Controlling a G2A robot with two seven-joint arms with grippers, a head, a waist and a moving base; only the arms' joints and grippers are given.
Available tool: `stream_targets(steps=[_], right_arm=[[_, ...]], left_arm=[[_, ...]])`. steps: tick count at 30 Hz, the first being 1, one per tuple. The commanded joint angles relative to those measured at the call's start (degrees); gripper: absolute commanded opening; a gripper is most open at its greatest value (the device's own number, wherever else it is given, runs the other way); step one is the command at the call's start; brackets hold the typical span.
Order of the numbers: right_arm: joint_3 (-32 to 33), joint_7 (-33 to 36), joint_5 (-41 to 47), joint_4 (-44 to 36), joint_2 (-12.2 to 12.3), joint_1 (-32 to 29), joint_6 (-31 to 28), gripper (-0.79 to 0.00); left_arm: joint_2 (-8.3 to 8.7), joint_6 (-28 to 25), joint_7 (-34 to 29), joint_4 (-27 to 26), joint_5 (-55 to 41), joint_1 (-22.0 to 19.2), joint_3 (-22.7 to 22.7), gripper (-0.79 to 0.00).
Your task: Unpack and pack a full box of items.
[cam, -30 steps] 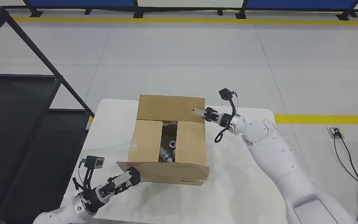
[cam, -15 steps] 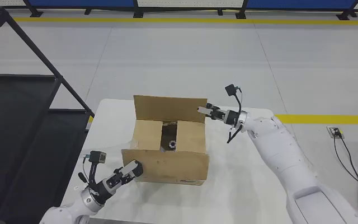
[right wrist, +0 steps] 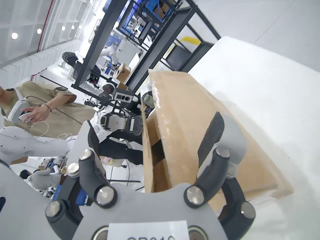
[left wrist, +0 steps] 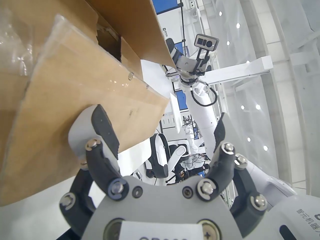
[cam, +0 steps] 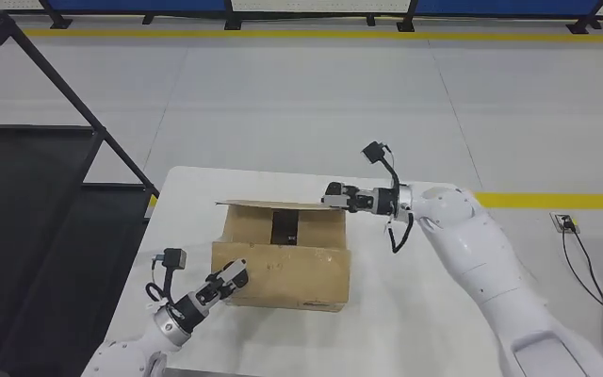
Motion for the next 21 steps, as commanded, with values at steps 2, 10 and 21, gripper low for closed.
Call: stream_targets(steps=[2,10,21], right_arm=[[-0.2,5.6,1.9,-5.9,1.7,-1.7,5.6,0.0],[0.4,12.4,7.3,-6.0,3.4,-3.8,14.7,0.0],[-0.7,8.9,12.5,-1.8,1.8,-3.9,21.4,0.0]], left_arm=[[-0.12,0.3,0.8,0.2,0.7,-0.5,0.7,0.0],[-0.45,2.9,2.3,0.9,1.3,-2.3,2.3,0.0],[-1.04,4.2,6.3,1.3,4.3,-4.2,4.9,0.0]])
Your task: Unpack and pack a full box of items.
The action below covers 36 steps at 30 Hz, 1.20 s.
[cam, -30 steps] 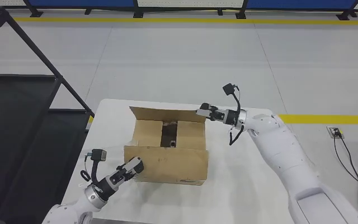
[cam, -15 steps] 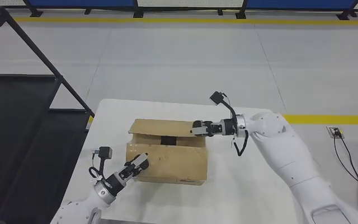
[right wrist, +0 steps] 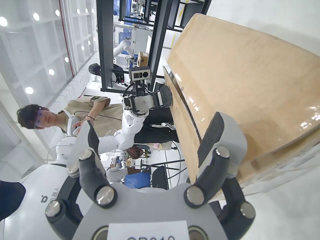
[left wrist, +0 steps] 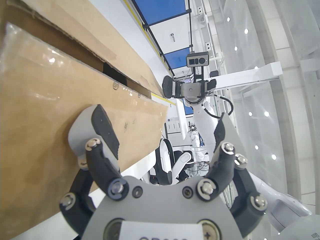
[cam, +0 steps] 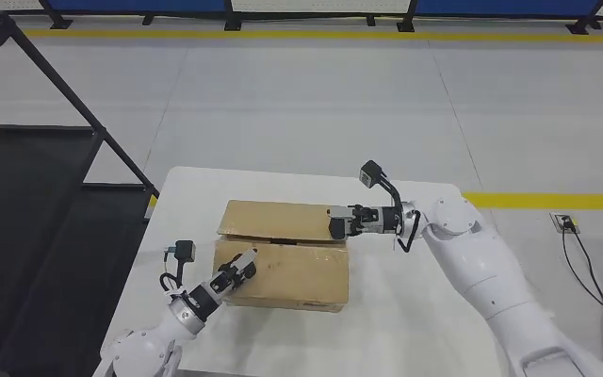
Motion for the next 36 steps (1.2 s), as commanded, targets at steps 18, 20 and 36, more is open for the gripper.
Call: stream_targets(steps=[18,20,36], right_arm=[[-1.5,2.4,0.0,-0.1,-1.1,-1.7,1.2,0.0],[-1.5,2.6,0.0,0.4,-1.2,-1.9,0.7,0.0],[-0.7,3.6,1.3,2.5,-1.4,-2.6,-1.8,0.0]], left_arm=[[-1.18,-1.0,8.8,0.9,4.8,-0.9,3.1,0.0],[-1.19,-2.0,9.6,0.1,3.0,-0.2,1.8,0.0],[-0.85,-4.4,15.8,1.0,-10.2,6.9,-13.2,0.0]])
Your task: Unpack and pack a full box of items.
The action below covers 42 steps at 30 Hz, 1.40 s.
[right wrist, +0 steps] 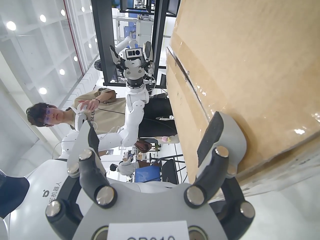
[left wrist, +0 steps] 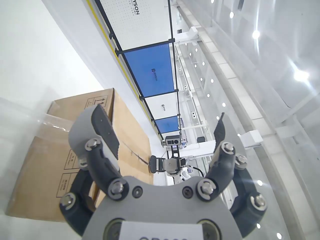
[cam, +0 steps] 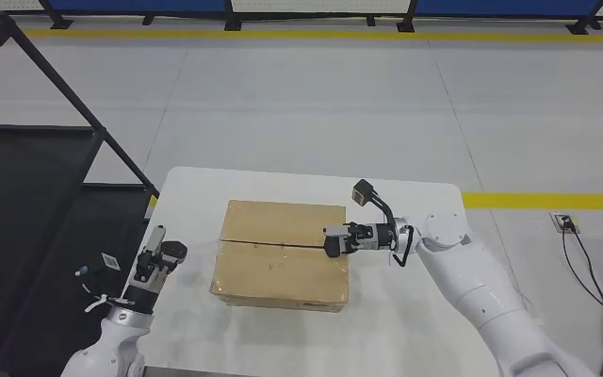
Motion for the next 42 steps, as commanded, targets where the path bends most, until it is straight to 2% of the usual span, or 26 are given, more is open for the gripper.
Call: stream_targets(steps=[1,6,8,13,22,28,33,42], right_arm=[[0.0,0.0,0.0,0.0,0.0,0.0,0.0,0.0],[0.0,0.0,0.0,0.0,0.0,0.0,0.0,0.0],[0.0,0.0,0.0,0.0,0.0,0.0,0.0,0.0],[0.3,-2.1,-1.1,-2.8,0.2,-1.3,1.1,0.0],[1.0,-2.3,-2.6,-5.5,0.6,-2.3,3.4,0.0],[1.0,-1.8,-2.6,-5.3,0.4,-2.4,3.6,0.0],[1.0,-1.7,-2.4,-4.6,0.2,-2.5,3.6,0.0],[1.5,-1.1,-2.6,-3.9,0.3,-2.7,3.6,0.0]], left_arm=[[0.0,0.0,0.0,0.0,0.0,0.0,0.1,0.0],[-0.04,0.4,0.4,0.3,-0.2,0.1,0.1,0.0],[-0.36,3.3,1.2,1.5,-3.6,0.0,1.1,0.0],[-0.95,5.8,3.2,5.5,-8.5,0.7,1.9,0.0],[-1.74,6.6,3.0,10.6,-9.9,0.5,4.4,0.0],[-2.56,10.1,5.0,17.2,-11.8,-6.9,7.2,0.0],[-3.22,11.8,3.6,23.5,-14.4,-13.2,9.1,0.0],[-4.24,11.0,4.8,31.1,-19.8,-19.7,9.0,0.0]])
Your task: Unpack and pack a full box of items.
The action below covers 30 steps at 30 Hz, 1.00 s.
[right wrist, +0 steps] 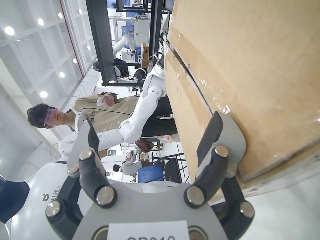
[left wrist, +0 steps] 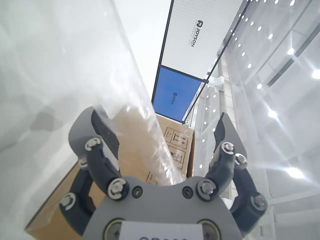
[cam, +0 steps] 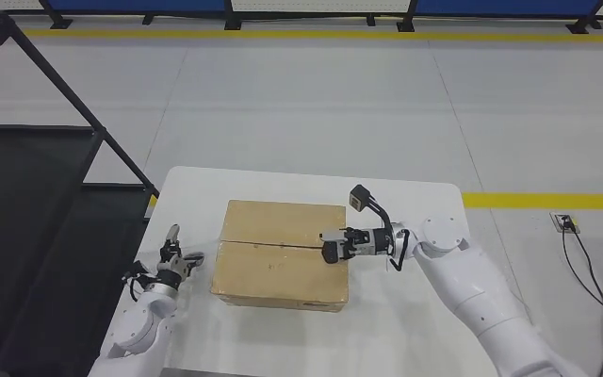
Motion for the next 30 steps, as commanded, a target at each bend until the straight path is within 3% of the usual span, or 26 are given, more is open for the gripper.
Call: stream_targets(steps=[1,8,16,25,30], right_arm=[[0.1,0.0,-0.1,0.1,0.0,0.0,0.1,0.0],[0.1,0.3,-0.4,0.3,-0.1,0.2,0.4,0.0],[-0.1,0.7,-0.4,0.9,-0.4,0.6,0.4,0.0],[0.3,1.4,-0.2,1.7,-0.6,0.5,-0.6,0.0],[0.7,1.8,0.1,1.9,-0.5,0.2,-1.0,0.0]], left_arm=[[-0.16,-1.0,0.6,0.8,-1.2,-0.9,-0.6,0.0],[-0.23,-4.6,2.4,-1.2,-2.3,-0.7,-3.6,0.0],[-0.17,-8.9,8.4,-10.8,3.8,2.6,-6.6,0.0],[-0.36,-9.0,10.5,-22.3,9.7,5.6,-7.4,0.0],[-0.57,-8.3,10.9,-26.3,13.6,6.1,-6.5,0.0]])
